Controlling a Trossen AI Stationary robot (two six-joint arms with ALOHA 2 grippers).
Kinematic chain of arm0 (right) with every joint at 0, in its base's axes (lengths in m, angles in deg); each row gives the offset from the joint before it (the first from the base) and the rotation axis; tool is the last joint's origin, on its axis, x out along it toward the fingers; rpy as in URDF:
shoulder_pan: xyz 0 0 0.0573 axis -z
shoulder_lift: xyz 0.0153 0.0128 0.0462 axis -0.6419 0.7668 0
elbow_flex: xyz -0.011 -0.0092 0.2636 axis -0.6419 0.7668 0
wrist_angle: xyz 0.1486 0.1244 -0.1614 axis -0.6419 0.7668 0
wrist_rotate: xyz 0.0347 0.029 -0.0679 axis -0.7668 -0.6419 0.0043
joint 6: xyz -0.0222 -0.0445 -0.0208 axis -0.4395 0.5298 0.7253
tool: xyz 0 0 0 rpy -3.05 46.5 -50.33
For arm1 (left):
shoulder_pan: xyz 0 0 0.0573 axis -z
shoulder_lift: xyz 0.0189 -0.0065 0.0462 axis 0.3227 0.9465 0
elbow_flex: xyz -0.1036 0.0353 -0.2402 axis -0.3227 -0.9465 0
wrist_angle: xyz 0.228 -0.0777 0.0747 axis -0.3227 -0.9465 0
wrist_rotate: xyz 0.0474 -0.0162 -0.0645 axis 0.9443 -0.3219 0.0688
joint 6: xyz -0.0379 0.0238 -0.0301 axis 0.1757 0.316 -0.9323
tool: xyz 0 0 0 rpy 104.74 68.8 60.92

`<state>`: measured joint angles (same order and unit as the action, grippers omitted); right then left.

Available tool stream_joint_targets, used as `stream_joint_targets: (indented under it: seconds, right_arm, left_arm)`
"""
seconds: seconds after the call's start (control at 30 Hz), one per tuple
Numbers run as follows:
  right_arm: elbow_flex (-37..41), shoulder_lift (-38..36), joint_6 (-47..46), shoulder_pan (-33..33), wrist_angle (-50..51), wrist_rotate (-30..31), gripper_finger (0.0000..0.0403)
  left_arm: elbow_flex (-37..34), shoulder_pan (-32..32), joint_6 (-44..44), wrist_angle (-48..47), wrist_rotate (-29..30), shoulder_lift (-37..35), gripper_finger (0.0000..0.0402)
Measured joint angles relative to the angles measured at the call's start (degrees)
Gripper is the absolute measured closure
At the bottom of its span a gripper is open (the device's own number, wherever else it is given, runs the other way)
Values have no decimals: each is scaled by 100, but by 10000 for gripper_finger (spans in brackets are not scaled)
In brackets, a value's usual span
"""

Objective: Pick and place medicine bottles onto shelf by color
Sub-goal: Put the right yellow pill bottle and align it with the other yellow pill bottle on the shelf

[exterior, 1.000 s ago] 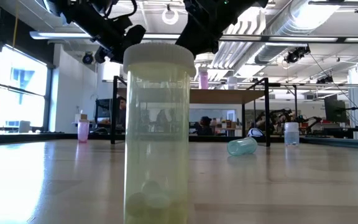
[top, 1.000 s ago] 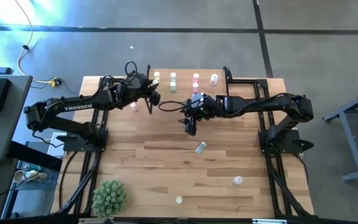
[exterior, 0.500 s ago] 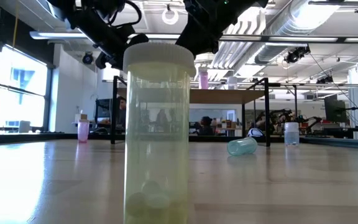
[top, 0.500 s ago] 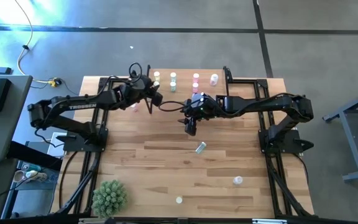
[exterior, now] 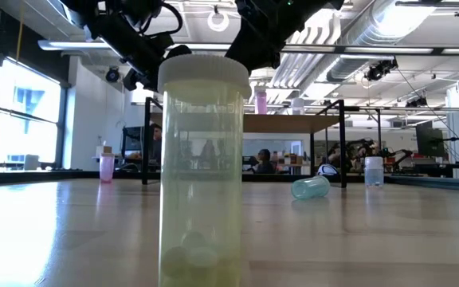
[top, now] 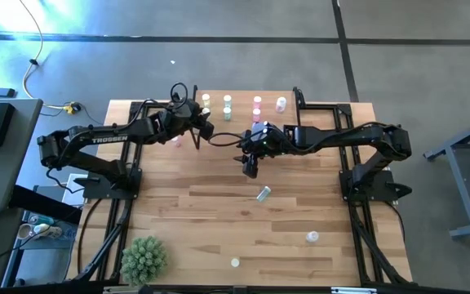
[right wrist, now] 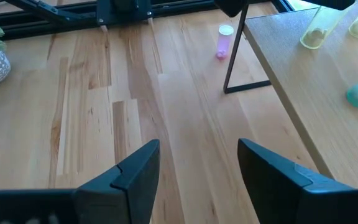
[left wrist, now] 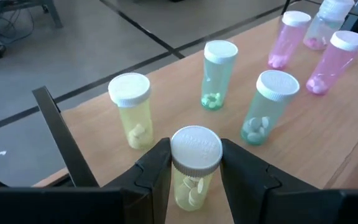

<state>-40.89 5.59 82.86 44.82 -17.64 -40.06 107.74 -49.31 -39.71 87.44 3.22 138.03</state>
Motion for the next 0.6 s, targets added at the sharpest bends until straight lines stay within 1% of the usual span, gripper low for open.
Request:
stream_joint_targets:
  seconds: [0.1, 0.33, 0.6]
  right_arm:
    - [0, 0, 0, 0, 0, 0, 196]
    - [0, 0, 0, 0, 0, 0, 196]
    - [0, 0, 0, 0, 0, 0, 196]
  left_arm:
    - [5, 0, -153, -57, -44, -7, 288]
    - [9, 0, -189, -118, 3, -11, 288]
    - [9, 1, -35, -139, 63, -11, 288]
